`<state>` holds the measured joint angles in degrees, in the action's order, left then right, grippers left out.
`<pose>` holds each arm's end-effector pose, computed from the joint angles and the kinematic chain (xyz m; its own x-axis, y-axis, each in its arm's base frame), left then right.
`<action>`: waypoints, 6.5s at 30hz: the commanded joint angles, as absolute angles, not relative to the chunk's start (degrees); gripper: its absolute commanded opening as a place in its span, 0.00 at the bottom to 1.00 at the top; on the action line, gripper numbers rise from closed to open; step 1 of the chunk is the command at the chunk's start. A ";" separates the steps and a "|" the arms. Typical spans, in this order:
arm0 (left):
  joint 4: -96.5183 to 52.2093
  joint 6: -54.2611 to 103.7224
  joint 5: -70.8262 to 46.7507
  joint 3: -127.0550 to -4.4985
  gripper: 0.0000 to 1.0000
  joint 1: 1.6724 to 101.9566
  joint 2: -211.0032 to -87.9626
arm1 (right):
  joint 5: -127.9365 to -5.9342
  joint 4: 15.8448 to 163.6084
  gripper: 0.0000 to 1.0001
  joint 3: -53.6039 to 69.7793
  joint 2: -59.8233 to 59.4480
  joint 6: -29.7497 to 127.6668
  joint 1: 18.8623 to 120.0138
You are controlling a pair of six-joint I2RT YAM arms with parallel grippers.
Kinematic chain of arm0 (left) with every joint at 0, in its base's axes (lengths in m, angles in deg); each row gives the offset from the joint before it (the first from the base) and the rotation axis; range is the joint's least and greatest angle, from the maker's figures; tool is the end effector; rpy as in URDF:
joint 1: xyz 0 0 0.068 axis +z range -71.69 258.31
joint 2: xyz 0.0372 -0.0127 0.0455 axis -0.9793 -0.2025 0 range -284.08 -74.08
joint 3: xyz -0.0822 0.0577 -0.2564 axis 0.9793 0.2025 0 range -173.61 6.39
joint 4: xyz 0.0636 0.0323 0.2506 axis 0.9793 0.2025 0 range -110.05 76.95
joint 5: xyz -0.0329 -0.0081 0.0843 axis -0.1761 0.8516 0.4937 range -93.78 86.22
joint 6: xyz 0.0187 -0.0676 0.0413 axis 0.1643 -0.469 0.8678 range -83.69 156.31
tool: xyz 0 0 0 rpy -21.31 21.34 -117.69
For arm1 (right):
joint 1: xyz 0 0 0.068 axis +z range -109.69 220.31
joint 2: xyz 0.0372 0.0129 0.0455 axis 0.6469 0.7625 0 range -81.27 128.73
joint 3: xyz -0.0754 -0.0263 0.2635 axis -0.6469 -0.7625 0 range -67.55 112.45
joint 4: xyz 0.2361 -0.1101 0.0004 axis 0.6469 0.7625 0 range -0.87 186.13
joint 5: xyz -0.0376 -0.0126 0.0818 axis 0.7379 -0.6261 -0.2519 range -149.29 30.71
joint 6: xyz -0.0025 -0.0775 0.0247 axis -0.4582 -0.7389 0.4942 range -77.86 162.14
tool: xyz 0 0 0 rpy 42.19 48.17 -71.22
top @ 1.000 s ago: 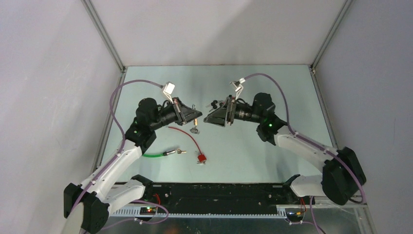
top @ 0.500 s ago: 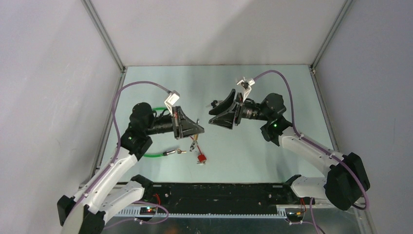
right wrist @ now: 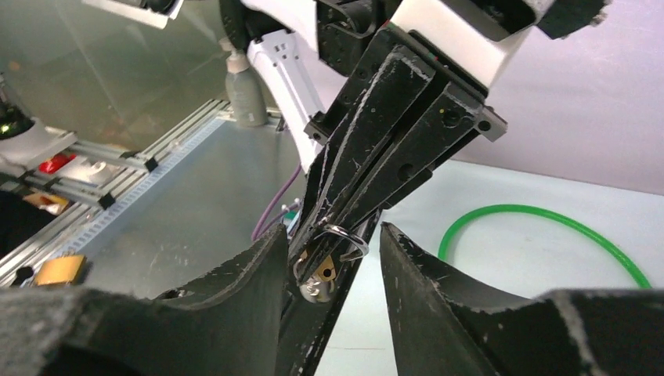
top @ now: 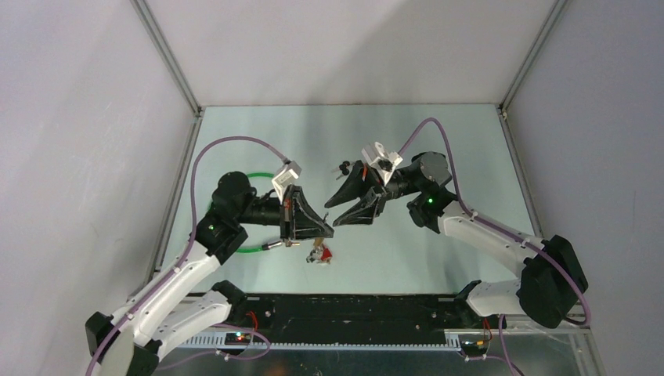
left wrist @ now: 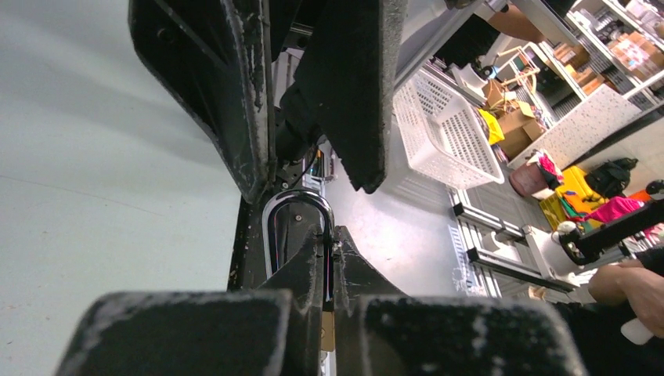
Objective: Lock with the key
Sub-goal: Lock the lock.
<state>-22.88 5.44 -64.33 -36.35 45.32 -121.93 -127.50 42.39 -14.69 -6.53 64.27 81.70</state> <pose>0.1326 -0.1594 0.3449 -0.5405 0.0502 -0.8398 0.8390 -0.0417 -0.5425 0.1739 0.2406 0.3776 -0.0383 0.1525 -0.9876 -0.9317 -0.3627 -0.0199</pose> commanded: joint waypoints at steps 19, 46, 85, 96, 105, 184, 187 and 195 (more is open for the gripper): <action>-22.47 7.59 -66.97 -36.82 0.00 41.69 -120.22 | -138.54 8.00 0.26 -8.52 4.68 89.96 85.08; -10.48 17.93 -28.33 -39.12 0.92 41.67 -112.39 | -113.98 51.96 0.00 -8.79 -6.98 63.66 83.84; -24.35 20.14 -23.99 -34.86 0.56 41.31 -112.51 | -73.16 63.86 0.00 -8.69 -17.21 69.58 92.19; -24.62 17.63 -24.66 -36.21 0.10 41.37 -114.28 | -73.65 65.65 0.00 -8.51 -16.84 67.58 92.34; -23.89 21.16 -30.56 -35.43 0.00 41.34 -113.11 | -80.52 75.70 0.19 -8.56 -19.12 58.35 90.56; -27.61 27.68 -25.57 -35.01 0.00 36.31 -112.02 | -106.67 95.42 0.00 -9.11 -13.33 51.47 90.91; -27.60 28.05 -24.84 -34.81 0.00 36.40 -111.36 | -106.07 96.20 0.00 -9.18 -12.93 51.57 90.74; -27.65 30.07 -25.67 -34.85 0.00 36.47 -109.90 | -103.14 99.88 0.00 -9.27 -12.32 46.06 91.76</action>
<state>-11.10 27.45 -30.28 -32.70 36.43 -111.38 -98.45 91.20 -7.39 -14.70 47.42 87.36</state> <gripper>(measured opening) 0.060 0.029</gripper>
